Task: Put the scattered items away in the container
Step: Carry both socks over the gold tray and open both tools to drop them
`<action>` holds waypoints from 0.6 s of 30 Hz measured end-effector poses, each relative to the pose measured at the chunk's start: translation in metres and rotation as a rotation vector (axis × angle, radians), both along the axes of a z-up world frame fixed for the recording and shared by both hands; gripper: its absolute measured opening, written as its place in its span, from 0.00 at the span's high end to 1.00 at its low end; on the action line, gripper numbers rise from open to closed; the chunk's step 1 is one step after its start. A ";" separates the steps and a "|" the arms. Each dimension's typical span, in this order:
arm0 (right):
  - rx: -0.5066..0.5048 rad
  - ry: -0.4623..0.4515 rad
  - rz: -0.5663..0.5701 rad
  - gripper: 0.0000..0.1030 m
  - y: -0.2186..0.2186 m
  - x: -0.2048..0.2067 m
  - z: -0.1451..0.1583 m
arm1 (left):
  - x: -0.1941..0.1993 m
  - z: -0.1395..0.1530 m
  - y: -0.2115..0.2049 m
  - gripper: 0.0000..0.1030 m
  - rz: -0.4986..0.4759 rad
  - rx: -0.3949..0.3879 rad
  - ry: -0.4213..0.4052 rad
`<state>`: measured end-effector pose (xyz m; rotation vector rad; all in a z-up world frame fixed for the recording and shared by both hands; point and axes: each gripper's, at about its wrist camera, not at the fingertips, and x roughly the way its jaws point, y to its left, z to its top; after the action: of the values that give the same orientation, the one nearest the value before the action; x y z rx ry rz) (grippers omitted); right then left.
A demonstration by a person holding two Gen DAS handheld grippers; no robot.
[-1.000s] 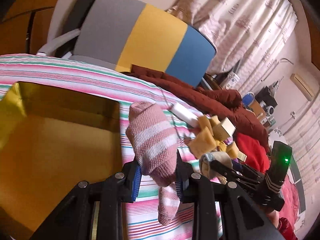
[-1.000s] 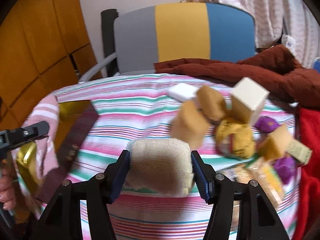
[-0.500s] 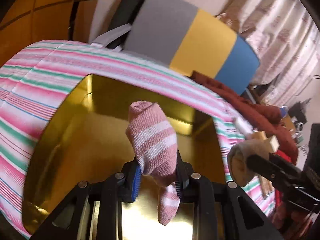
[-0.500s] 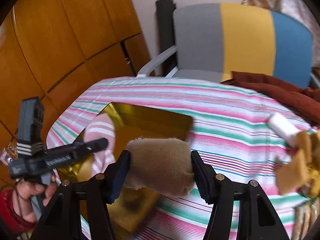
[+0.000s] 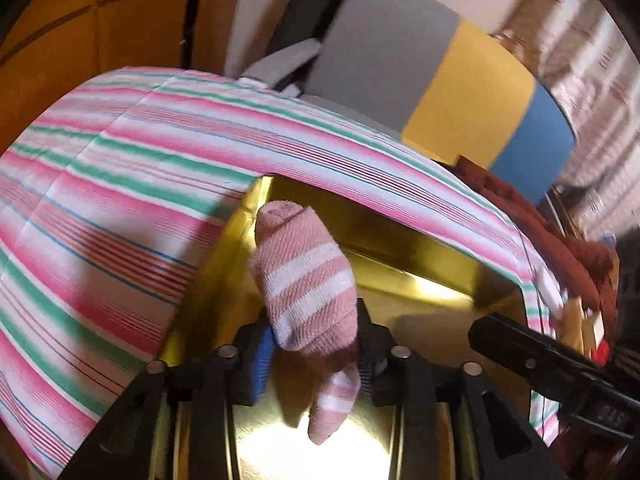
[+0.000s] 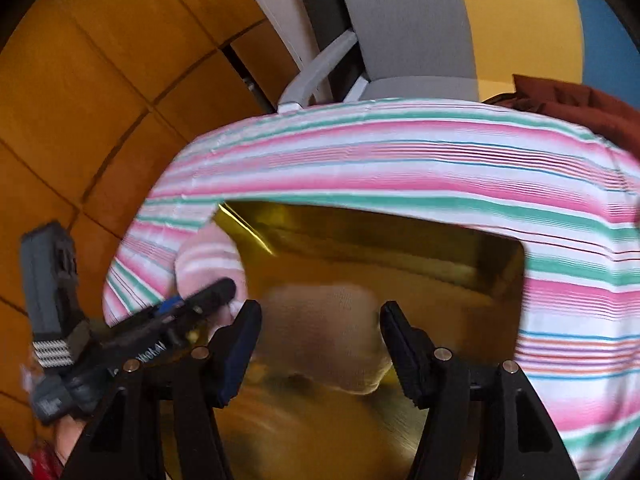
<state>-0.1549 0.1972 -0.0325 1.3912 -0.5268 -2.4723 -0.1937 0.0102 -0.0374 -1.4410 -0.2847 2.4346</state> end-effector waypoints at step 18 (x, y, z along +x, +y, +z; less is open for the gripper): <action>0.057 0.207 -0.018 0.17 0.027 0.072 0.054 | 0.065 0.025 0.006 0.47 0.093 0.157 0.061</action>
<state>-0.0831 0.2242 0.0216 1.1363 -0.4277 -2.6249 -0.1285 0.0160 -0.0122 -1.3118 -0.5264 2.4615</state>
